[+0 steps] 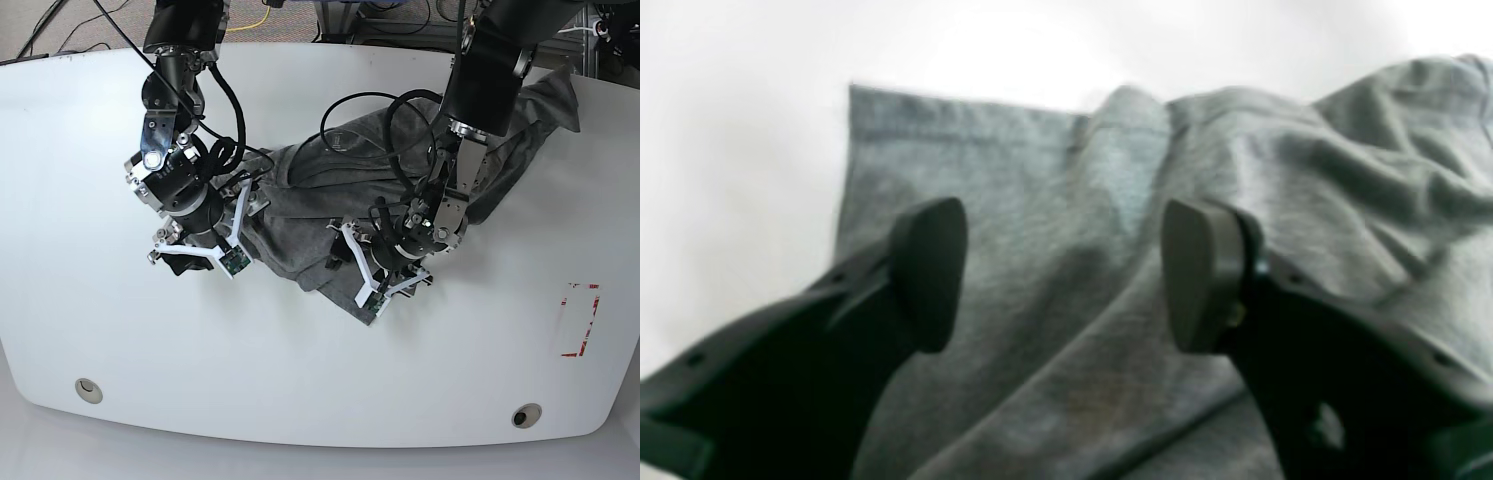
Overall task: Layout the t-shirt on the table in an organized manner, then fold the t-shirt properly
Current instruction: 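Grasp the grey t-shirt fabric with the left gripper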
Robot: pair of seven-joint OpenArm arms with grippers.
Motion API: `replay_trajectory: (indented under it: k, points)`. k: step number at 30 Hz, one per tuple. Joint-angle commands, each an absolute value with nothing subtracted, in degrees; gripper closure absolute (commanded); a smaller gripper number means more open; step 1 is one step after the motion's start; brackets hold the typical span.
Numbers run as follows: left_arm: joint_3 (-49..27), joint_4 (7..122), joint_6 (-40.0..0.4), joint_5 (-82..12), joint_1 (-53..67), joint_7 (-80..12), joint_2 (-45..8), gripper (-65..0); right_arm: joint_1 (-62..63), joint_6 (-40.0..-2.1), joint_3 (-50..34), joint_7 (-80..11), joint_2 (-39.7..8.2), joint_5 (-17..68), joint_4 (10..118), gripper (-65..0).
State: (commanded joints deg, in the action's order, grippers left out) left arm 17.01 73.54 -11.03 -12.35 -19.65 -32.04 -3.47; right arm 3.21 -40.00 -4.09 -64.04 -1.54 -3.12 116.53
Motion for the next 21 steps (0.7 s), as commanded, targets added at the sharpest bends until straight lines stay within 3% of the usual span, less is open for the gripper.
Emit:
replay_trajectory:
  k: [9,21]
  points:
    - [9.36,71.25,-10.95,-12.35,-19.82,-31.96,-8.13,-41.0,0.84,-40.00,-4.26,-63.69,-1.54,-3.12,116.53,-49.6]
    - [9.54,60.70,-11.65,-12.70,-23.43,-31.52,-8.40,-41.0,-0.48,-40.00,-4.26,-62.90,-1.63,-3.03,116.53,-49.6]
